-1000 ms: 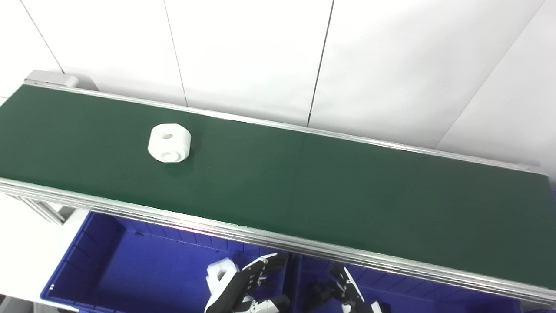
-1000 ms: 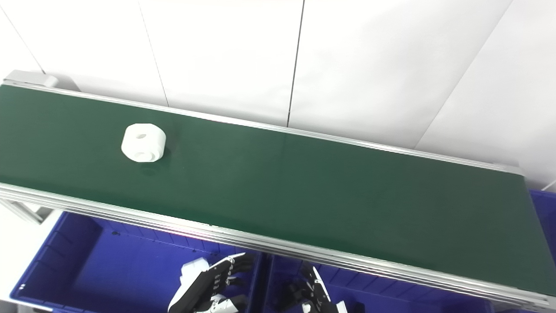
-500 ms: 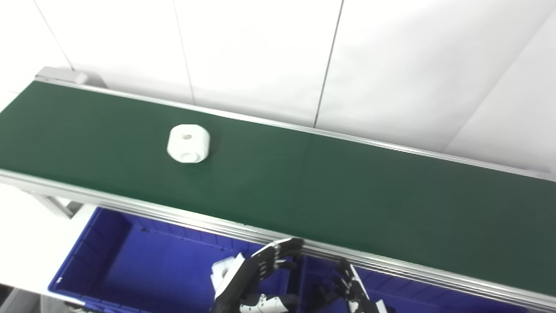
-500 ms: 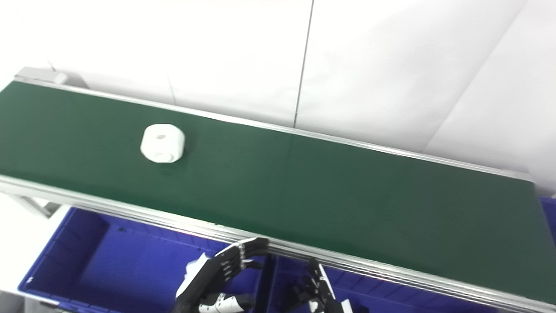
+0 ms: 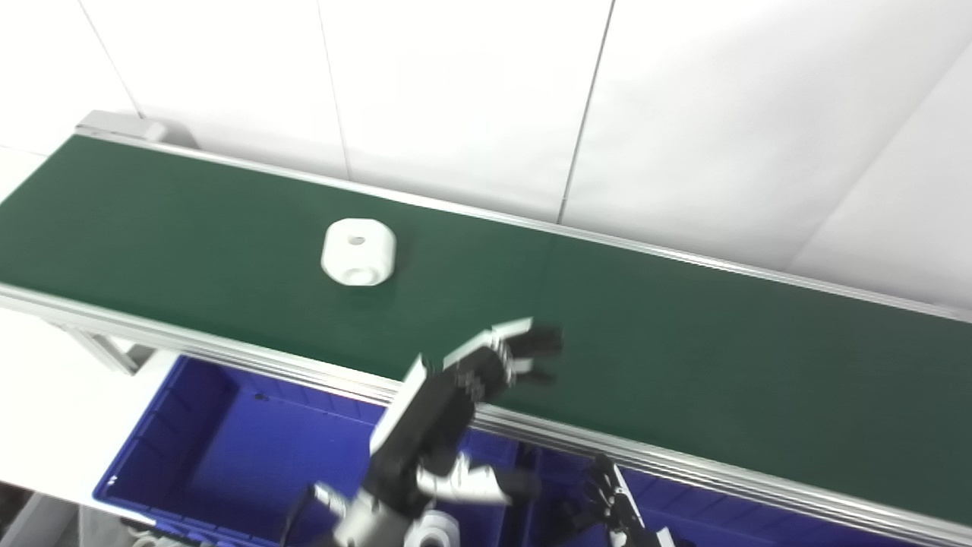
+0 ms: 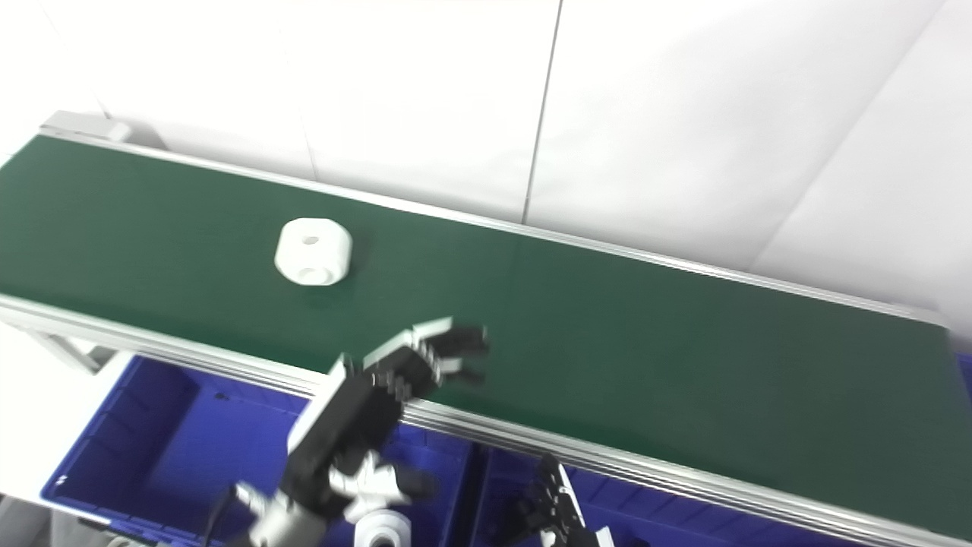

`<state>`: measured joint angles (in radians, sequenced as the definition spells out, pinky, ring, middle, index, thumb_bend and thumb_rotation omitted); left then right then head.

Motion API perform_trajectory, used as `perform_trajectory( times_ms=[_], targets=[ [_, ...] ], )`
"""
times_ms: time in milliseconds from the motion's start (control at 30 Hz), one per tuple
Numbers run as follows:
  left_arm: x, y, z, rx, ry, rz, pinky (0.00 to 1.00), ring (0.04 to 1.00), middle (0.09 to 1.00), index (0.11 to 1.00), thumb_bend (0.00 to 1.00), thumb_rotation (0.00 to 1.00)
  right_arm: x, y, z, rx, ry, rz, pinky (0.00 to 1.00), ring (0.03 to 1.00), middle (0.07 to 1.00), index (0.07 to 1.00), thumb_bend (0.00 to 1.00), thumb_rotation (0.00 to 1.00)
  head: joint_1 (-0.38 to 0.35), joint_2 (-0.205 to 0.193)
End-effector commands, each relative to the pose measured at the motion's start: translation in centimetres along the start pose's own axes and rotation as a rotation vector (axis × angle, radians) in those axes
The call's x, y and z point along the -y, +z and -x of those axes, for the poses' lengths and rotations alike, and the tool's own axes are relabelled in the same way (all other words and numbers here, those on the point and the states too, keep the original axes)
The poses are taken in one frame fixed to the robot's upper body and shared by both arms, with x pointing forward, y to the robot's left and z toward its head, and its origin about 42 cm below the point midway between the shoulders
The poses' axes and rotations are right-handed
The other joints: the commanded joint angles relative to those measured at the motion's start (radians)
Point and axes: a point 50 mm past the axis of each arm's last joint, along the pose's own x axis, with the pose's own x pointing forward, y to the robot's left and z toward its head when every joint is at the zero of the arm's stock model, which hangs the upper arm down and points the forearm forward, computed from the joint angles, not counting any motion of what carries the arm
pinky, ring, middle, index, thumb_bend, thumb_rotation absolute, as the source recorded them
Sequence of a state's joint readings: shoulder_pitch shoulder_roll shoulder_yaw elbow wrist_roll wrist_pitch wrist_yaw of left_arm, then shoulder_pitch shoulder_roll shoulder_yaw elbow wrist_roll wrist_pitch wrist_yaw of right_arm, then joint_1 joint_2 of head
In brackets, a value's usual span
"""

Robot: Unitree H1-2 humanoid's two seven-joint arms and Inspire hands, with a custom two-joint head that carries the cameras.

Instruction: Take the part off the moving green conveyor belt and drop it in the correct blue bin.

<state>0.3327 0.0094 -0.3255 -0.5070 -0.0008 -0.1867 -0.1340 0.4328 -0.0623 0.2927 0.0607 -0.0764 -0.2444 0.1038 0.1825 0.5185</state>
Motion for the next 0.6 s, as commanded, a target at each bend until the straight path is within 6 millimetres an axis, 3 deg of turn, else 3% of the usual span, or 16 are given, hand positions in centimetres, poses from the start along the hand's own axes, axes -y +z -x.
perform_trajectory(
  times_ms=[0,167,233,300,400,567],
  targets=[
    [-1.4,1.4,-2.1,0.094,-0.016,-0.121,0.62,0.756,0.778,0.774,0.96,0.46,-0.4,0.9,-0.3,0.081,0.003,-0.004,0.95,0.947,0.971,0.992,0.83,1.00,0.002,-0.003],
    [-5.2,1.6,-5.8,0.140,-0.040,-0.441,0.60,0.743,0.783,0.784,0.98,0.44,-0.4,0.6,-0.4,0.077,-0.002,-0.033,0.92,0.924,0.957,0.988,0.82,1.00,0.005,-0.013],
    [-6.2,1.4,-6.8,0.120,-0.053,-0.561,0.64,0.773,0.808,0.810,0.98,0.46,-0.5,0.5,-0.4,0.070,-0.002,-0.036,0.92,0.923,0.951,0.986,0.83,1.00,0.001,-0.016],
    [-6.9,1.1,-7.6,0.093,-0.063,-0.672,0.66,0.795,0.836,0.835,0.98,0.46,-0.6,0.5,-0.4,0.067,-0.002,-0.038,0.92,0.918,0.945,0.984,0.83,1.00,-0.002,-0.014],
    [-7.8,0.5,-8.9,0.061,-0.104,-0.836,0.59,0.768,0.853,0.860,0.95,0.44,-0.7,0.6,-0.4,0.063,-0.002,-0.039,0.92,0.916,0.942,0.982,0.84,1.00,-0.003,-0.011],
    [-9.3,-0.2,-10.7,0.027,-0.163,-1.035,0.66,0.810,0.857,0.876,0.97,0.34,-0.8,0.7,-0.3,0.062,0.000,-0.045,0.92,0.918,0.944,0.978,0.84,1.00,-0.004,-0.005]
  ],
)
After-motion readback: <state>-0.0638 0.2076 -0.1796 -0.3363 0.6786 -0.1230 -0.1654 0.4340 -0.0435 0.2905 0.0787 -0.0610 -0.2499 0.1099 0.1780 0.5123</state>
